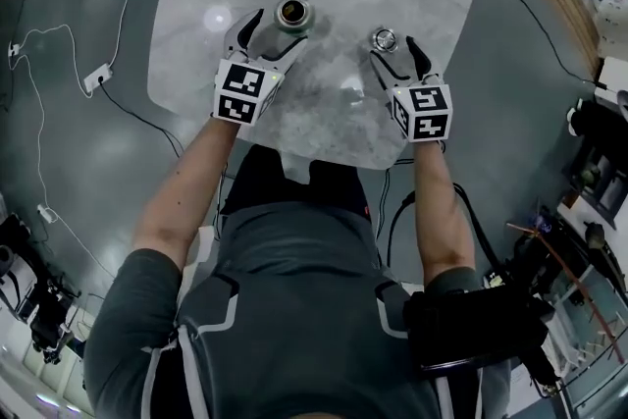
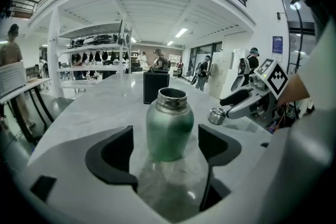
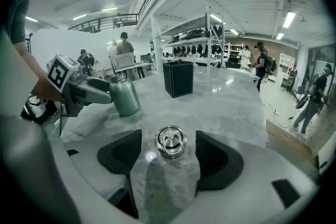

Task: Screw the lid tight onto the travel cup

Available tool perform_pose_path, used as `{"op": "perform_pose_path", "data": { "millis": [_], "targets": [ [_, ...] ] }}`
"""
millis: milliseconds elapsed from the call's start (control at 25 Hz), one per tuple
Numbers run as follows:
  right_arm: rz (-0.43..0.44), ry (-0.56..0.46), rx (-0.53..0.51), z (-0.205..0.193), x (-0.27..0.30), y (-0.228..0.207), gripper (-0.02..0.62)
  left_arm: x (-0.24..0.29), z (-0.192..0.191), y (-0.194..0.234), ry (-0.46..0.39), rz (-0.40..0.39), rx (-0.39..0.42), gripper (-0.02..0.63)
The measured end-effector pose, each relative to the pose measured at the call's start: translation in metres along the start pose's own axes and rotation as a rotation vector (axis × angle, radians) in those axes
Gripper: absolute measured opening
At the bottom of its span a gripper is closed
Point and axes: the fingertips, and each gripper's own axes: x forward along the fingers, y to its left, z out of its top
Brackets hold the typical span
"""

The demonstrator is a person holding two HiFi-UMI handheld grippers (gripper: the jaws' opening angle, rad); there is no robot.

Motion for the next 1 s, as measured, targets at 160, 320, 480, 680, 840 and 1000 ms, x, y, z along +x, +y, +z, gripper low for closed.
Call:
{"op": "perform_pose_path", "data": {
  "millis": [160,320,480,680,840,1000],
  "targets": [
    [0.005,0.017,-0.015,-0.009,0.02,-0.003,0.322,0.017,-0.012,0.002,0.005,0.001,-0.011,0.38],
    [0.024,0.015,-0.04,-0.01,0.03,-0.001,0.321,0.029,-0.014,-0.001,-0.007,-0.011,0.02,0.38],
    [0.022,0.005,-0.046,-0.008,0.038,-0.003,0.316,0.037,-0.01,-0.003,-0.028,-0.022,0.037,0.38],
    [0.024,-0.014,-0.052,-0.004,0.037,-0.007,0.276,0.047,-0.005,-0.008,-0.049,-0.038,0.046,0.38],
    [0.02,-0.021,-0.062,-0.004,0.038,-0.004,0.276,0.048,-0.005,-0.007,-0.064,-0.045,0.041,0.38],
    [0.034,-0.023,-0.058,-0.005,0.037,0.0,0.275,0.047,-0.008,-0.006,-0.062,-0.065,0.062,0.379]
  ]
}}
